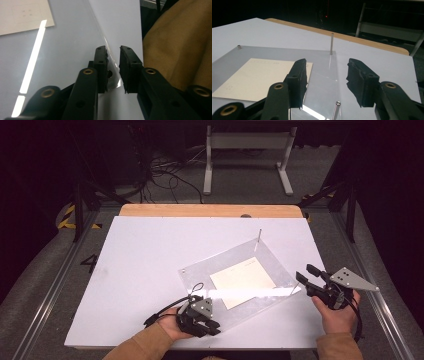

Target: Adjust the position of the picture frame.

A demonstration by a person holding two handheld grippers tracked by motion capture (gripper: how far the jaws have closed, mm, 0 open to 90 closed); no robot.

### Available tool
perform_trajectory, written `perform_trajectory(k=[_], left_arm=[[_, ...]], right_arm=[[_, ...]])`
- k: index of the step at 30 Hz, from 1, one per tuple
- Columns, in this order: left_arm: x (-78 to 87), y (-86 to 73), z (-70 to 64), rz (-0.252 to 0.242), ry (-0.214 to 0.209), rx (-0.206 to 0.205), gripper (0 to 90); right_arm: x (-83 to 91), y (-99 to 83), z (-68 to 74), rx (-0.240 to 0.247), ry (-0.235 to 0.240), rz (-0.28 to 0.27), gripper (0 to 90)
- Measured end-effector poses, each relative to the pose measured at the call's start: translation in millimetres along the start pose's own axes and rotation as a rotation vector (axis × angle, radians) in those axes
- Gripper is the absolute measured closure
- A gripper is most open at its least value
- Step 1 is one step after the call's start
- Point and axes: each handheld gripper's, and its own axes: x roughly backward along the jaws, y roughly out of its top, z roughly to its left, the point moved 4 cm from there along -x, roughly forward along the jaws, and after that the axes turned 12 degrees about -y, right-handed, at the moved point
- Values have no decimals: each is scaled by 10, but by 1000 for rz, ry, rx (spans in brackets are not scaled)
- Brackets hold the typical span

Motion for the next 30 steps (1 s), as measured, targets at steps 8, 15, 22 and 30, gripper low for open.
perform_trajectory(k=[8, 15, 22, 30], left_arm=[[318, -7, 79, -200, 54, 2, 576], [571, -67, 153, -322, 177, 35, 497], [709, -230, 303, -376, 326, 126, 401], [850, -411, 435, -428, 378, 238, 354]], right_arm=[[-61, -65, 2, -2, -10, 72, 526], [-169, -180, -19, -9, -42, 170, 538], [-280, -294, -48, 8, -72, 248, 646], [-353, -317, -13, 71, -60, 322, 834]])
